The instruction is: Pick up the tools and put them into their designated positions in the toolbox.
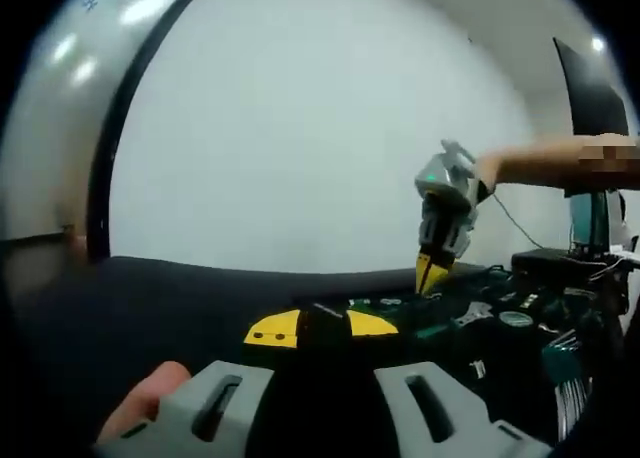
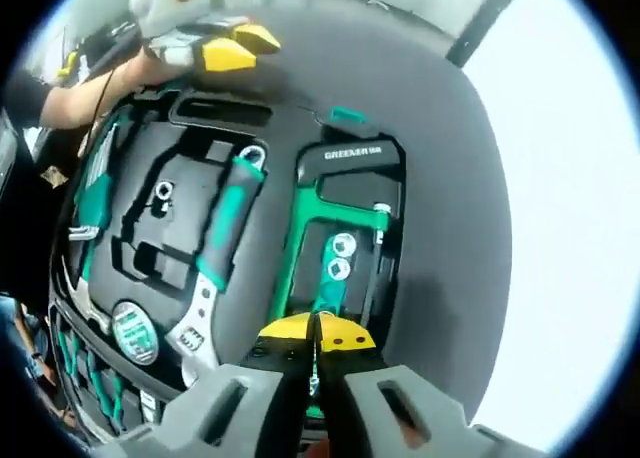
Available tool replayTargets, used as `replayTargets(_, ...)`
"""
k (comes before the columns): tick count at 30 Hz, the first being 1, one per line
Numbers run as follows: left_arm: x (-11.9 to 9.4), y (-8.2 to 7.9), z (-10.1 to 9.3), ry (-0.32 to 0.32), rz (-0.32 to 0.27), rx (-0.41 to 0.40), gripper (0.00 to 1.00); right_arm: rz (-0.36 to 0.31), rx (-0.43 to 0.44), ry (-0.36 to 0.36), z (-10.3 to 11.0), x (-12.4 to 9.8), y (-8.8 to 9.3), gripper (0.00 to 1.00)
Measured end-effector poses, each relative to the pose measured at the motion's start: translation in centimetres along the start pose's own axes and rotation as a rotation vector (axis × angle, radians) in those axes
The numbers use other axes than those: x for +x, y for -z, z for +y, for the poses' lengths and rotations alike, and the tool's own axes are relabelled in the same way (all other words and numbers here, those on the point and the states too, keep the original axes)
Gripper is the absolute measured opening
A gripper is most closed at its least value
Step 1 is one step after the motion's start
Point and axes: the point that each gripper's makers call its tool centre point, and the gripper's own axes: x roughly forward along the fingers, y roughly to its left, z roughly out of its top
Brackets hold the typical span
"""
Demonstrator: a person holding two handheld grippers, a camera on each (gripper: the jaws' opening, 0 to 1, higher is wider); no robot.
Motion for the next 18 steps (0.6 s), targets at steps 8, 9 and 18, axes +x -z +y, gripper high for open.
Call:
replayTargets(8, -0.13, -0.13, -0.1, 0.003, -0.002, 0.005, 0.13, -0.025, 0.022, 0.001, -0.4, 0.01, -0.22, 0.0)
replayTargets(9, -0.17, -0.18, -0.1, 0.003, -0.003, 0.004, 0.13, -0.025, 0.024, 0.0, -0.45, 0.02, -0.27, 0.0)
replayTargets(18, -0.24, -0.17, 0.06, 0.005, -0.001, 0.004, 0.13, -0.024, 0.035, -0.009, -0.39, 0.54, -0.17, 0.0)
